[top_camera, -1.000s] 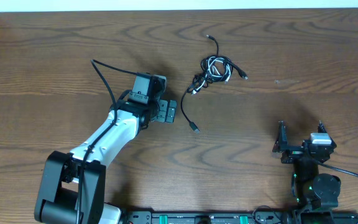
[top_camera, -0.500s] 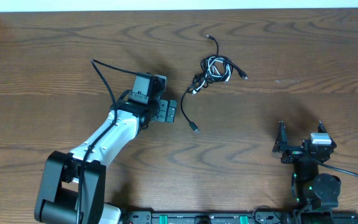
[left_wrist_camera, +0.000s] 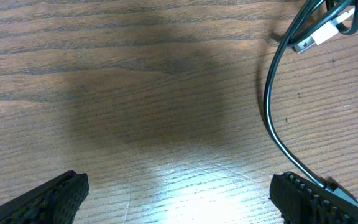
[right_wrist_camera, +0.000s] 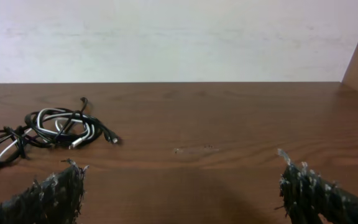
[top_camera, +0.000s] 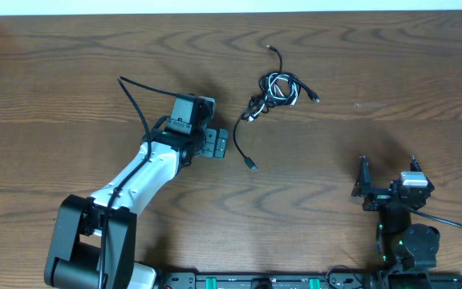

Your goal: Untangle cables

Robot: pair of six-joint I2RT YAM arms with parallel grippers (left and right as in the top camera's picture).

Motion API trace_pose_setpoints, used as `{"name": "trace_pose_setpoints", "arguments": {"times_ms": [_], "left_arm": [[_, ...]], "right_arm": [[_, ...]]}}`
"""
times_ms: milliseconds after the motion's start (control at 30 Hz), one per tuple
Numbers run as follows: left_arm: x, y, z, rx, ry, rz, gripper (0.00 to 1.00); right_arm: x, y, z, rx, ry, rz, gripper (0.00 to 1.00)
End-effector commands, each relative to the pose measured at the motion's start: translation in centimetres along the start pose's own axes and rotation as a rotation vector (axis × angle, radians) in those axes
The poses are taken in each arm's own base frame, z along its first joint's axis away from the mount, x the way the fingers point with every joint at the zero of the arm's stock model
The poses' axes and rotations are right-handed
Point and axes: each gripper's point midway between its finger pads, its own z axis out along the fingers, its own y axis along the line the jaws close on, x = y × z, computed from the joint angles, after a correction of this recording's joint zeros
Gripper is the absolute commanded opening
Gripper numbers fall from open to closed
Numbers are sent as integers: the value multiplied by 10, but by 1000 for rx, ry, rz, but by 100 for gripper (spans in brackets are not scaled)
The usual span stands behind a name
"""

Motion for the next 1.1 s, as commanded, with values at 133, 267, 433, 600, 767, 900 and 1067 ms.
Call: {"name": "trace_pose_setpoints", "arguments": {"times_ms": [133,267,433,600,767,900,1067], "left_arm": [[6,-1,5,5,18,15,99],[6,-1,5,5,18,15,99],[6,-1,5,5,18,15,99],[6,-1,5,5,18,15,99],[6,-1,5,5,18,15,99],[6,-1,5,5,18,15,99],[10,-1,4,4,33,15,99]], "right_arm": [[0,-1,0,3,-1,-11,99],[0,-1,0,3,-1,-11,99],[0,-1,0,3,-1,-11,99],[0,-1,0,3,-1,-11,99],[0,-1,0,3,-1,-11,99],[0,-1,0,3,-1,-11,99],[0,-1,0,3,-1,-11,99]]}}
